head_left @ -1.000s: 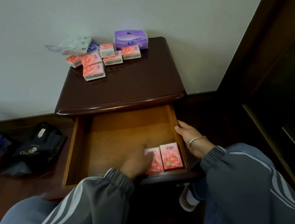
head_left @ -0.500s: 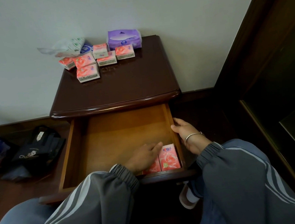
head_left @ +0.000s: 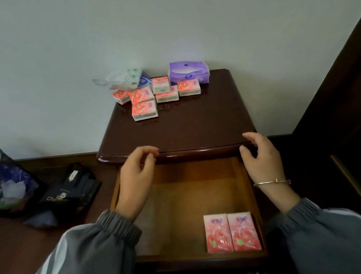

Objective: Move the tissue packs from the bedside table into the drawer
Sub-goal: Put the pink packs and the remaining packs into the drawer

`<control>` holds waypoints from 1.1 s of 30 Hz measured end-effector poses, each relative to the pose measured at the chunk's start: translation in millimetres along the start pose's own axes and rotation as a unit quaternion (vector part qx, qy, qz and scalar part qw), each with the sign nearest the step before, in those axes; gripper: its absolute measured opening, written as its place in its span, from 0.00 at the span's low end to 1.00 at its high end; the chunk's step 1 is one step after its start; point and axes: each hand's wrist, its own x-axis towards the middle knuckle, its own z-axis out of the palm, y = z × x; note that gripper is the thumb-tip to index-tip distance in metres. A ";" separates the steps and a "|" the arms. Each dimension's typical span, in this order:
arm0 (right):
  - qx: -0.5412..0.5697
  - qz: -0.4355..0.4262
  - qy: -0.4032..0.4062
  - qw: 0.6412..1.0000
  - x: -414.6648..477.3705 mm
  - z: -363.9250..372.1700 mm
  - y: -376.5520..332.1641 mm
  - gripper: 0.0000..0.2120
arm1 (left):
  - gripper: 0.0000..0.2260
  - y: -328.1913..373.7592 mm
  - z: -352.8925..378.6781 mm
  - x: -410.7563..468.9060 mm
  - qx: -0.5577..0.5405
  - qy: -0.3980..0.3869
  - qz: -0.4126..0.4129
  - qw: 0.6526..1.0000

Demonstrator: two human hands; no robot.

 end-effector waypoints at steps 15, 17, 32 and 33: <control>-0.255 -0.175 -0.192 0.931 222.4 125.5 -70.8 0.35 | 0.27 -36.7 24.4 218.8 0.352 -0.091 0.085 0.928; -0.250 -0.176 -0.177 0.936 228.9 136.9 -72.3 0.37 | 0.29 -44.3 35.8 224.1 0.379 -0.110 0.080 0.915; -0.336 -0.357 -0.197 0.849 213.3 160.2 -88.4 0.33 | 0.21 -50.0 33.6 205.7 0.408 -0.094 0.126 0.899; -0.338 -0.361 -0.196 0.847 208.4 155.9 -87.8 0.33 | 0.21 -47.6 33.9 198.0 0.406 -0.088 0.123 0.901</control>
